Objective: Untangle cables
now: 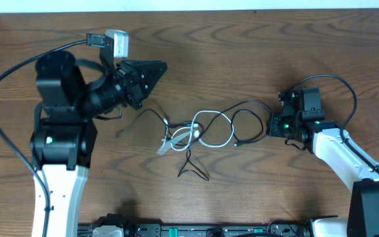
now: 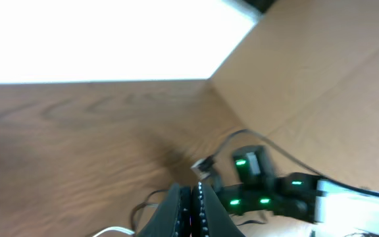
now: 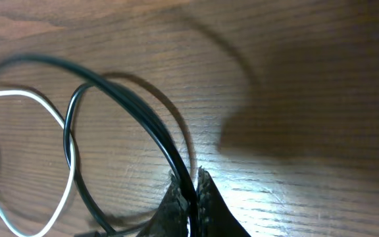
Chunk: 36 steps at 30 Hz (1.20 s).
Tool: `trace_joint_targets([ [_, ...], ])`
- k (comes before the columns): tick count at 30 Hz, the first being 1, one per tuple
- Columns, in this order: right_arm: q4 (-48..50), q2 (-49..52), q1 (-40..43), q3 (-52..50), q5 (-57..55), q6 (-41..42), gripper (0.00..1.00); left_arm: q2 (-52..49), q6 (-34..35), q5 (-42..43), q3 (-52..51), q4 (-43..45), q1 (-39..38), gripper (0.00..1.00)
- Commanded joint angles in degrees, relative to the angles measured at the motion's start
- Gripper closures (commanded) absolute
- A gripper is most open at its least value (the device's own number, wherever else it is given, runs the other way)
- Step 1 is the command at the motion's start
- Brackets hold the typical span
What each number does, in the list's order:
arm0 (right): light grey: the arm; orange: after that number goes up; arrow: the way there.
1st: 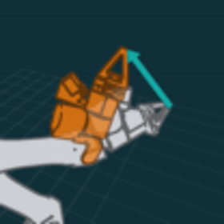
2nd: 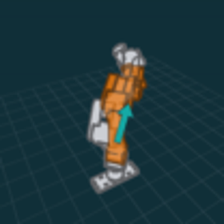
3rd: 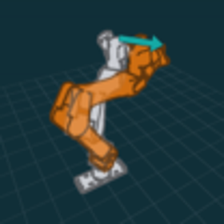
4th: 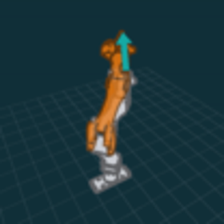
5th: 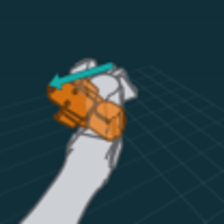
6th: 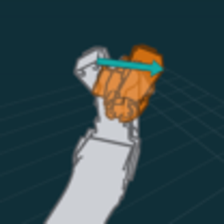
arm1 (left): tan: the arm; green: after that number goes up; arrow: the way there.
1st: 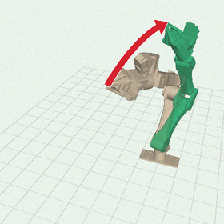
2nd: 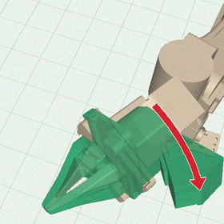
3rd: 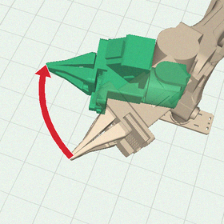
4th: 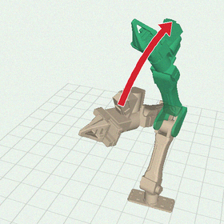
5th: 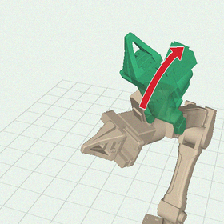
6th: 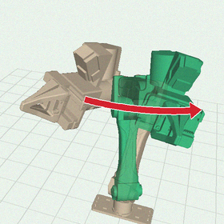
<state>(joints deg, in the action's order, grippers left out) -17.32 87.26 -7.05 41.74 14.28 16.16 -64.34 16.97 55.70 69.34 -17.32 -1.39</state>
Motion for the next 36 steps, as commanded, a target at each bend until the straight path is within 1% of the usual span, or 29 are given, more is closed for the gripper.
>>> trace_joint_targets([
  [1,0.0,0.1,0.1,-0.3,-1.7,1.0,0.99,0.3,2.8,3.7,0.9,0.2,0.3,0.92],
  [4,0.6,0.1,0.1,-0.3,-0.3,0.9,0.99,-0.7,2.6,3.6,0.6,-1.3,0.3,0.92],
  [5,1.5,0.0,0.1,-0.3,2.1,0.0,0.99,-1.3,2.4,3.7,0.3,-2.0,0.3,0.92],
  [8,5.4,-0.5,0.1,-0.3,14.5,-7.0,0.99,-4.0,1.7,3.4,-0.6,-4.6,0.3,0.87],
  [9,6.6,-0.9,0.1,-0.2,17.5,-7.6,0.99,-5.2,1.7,3.1,-0.7,-5.8,0.3,0.85],
  [12,9.9,-2.8,0.1,-0.1,23.9,-7.7,0.99,-9.5,0.1,2.6,-0.8,-9.8,0.3,0.82],
  [13,11.0,-3.5,0.1,-0.1,26.1,-7.7,0.99,-11.0,-0.5,2.5,-0.8,-10.9,0.3,0.74],
  [15,13.3,-5.3,0.1,-0.1,30.7,-7.7,0.99,-14.3,-0.9,1.6,-0.8,-12.7,-0.2,0.63],
  [19,16.5,-8.6,0.1,-0.1,37.0,-7.7,0.99,-19.7,-2.4,1.7,-0.8,-13.5,-2.2,0.52],
  [23,19.1,-10.8,0.1,-0.1,44.3,-7.6,0.99,-23.8,-3.7,0.6,-0.8,-13.3,-5.4,0.5],
  [26,19.7,-11.0,0.1,-0.1,47.6,-7.4,0.99,-25.6,-4.0,-3.5,-0.8,-13.3,-8.5,0.47],
  [32,19.4,-11.0,0.1,-0.1,48.1,-7.2,0.99,-26.0,-6.5,-10.2,-0.8,-13.4,-14.0,0.38],
  [36,21.2,-11.0,0.1,-0.1,55.5,-7.0,0.99,-26.0,-6.4,-21.0,-0.8,-15.0,-17.2,0.37],
])
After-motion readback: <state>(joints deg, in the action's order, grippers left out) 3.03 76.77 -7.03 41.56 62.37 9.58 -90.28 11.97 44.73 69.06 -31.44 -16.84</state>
